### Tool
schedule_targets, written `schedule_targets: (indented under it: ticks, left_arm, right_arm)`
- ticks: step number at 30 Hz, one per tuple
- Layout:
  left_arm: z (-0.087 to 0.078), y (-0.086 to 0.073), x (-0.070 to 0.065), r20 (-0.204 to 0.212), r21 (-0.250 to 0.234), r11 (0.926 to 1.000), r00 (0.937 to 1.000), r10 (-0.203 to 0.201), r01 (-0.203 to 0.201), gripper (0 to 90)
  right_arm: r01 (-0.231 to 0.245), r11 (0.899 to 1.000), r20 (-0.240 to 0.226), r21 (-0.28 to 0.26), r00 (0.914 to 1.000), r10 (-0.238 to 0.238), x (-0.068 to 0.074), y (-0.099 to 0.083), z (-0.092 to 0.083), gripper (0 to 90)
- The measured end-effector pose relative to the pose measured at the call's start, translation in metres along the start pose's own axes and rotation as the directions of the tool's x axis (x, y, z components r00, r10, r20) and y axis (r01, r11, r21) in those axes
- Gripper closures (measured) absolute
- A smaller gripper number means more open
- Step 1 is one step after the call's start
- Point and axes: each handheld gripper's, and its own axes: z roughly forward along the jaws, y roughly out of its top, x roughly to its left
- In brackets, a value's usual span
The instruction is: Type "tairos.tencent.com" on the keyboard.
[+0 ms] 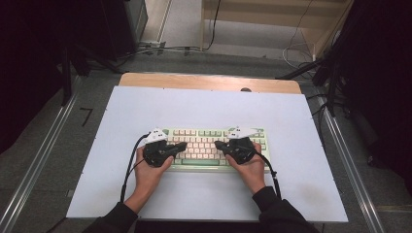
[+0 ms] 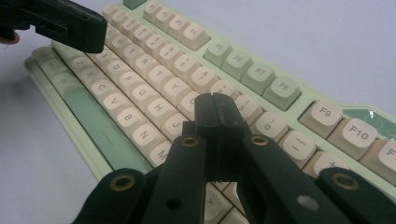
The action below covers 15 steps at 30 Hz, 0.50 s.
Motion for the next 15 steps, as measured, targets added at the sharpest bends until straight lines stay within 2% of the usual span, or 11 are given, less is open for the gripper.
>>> schedule_targets:
  ticks: [15]
  left_arm:
    - [-0.0001, 0.0, 0.0, -0.002, -0.001, 1.0, 1.0, 0.0, 0.0, 90.0]
  right_arm:
    - [0.024, 1.0, -0.028, 0.018, 0.9993, -0.023, 0.0103, -0.0027, 0.0015, 87.6]
